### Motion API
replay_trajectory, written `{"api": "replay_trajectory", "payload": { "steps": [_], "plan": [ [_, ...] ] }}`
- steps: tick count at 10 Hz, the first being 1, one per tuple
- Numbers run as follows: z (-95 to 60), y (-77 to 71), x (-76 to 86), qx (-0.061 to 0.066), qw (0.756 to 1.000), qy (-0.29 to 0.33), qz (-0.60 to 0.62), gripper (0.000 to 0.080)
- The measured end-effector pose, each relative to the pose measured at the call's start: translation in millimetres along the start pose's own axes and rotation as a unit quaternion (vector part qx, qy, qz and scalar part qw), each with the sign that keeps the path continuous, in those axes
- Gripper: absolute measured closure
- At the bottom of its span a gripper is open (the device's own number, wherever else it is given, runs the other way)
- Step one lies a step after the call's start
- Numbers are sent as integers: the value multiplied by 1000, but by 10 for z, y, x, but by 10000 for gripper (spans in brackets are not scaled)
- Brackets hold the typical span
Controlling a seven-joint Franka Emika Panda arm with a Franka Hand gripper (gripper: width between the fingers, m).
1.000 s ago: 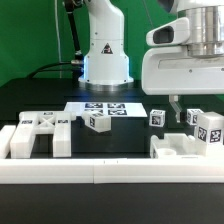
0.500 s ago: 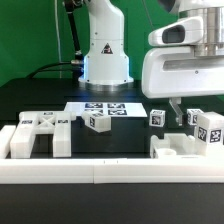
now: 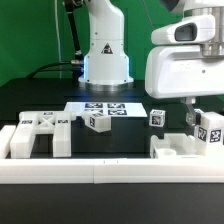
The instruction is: Assemble chair
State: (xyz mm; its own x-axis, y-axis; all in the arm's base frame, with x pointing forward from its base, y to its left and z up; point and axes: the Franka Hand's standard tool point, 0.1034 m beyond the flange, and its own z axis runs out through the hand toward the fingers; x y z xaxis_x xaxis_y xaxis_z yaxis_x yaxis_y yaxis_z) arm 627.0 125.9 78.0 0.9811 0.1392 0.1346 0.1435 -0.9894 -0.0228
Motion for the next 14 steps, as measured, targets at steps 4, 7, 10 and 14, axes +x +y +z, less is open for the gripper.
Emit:
{"api": "replay_trajectory", "payload": {
  "steps": [4, 7, 10, 14],
  "plan": [
    [5, 4, -1, 3, 994, 2, 114, 511],
    [5, 19, -7, 6, 954, 7, 298, 511],
    [6, 19, -13, 5, 899, 6, 437, 511],
    [5, -26, -10, 3, 801, 3, 598, 509]
  ]
}}
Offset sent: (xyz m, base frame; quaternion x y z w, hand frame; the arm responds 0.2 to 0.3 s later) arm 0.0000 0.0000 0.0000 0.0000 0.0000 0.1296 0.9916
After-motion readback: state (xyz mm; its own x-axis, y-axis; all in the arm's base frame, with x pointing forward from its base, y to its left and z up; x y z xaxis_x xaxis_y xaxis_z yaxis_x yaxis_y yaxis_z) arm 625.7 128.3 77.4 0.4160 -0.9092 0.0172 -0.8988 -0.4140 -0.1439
